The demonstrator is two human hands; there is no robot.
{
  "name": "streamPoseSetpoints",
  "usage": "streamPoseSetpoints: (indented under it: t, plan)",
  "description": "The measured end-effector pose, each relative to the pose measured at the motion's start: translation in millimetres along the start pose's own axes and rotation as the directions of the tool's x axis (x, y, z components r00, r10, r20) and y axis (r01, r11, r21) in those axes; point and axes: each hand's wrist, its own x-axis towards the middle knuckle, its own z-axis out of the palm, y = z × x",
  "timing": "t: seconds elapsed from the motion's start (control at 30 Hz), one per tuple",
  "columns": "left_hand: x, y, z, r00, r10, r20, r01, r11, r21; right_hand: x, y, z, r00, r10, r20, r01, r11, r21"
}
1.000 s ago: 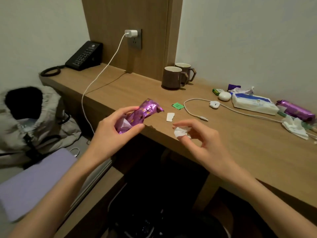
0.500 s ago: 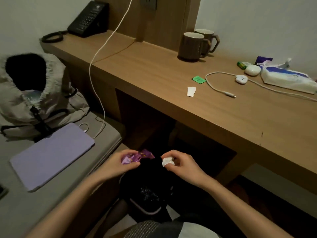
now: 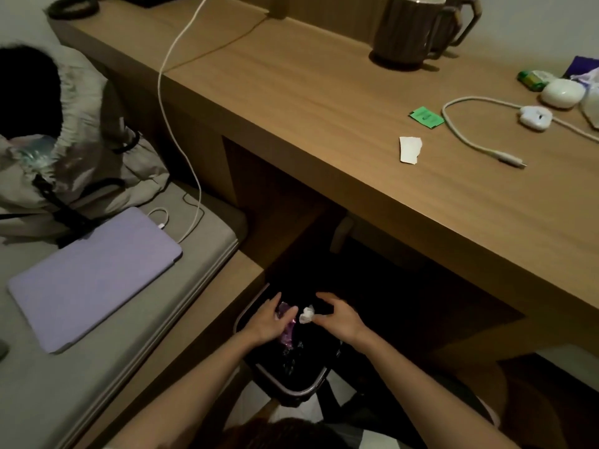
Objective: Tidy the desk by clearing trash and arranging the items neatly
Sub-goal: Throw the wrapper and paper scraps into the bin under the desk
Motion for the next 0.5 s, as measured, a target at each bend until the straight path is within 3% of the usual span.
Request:
streamPoseSetpoints:
  t: [0.17,0.3,0.5]
  plan:
    - [-14.2,9.4,-10.9,0.994,0.088,0.071,-0.092,0.994,0.059,-28.0,-10.9,-18.7,0.997,-0.081,0.009,0.081,0.997,0.017]
    - [-47.8,43.2,-31.6,0.957,0.273,-0.101,-0.259,0.956,0.136,-79.4,-40.1,-49.1,0.953,-0.3,-0.041,0.301,0.954,0.008]
    - [-140.8,128.7,-64.3,0.741,0.551,-0.383,-0.566,0.82,0.086,-181.4,-102.7,-109.8,0.823,-0.552,-0.135,0.559,0.829,0.018]
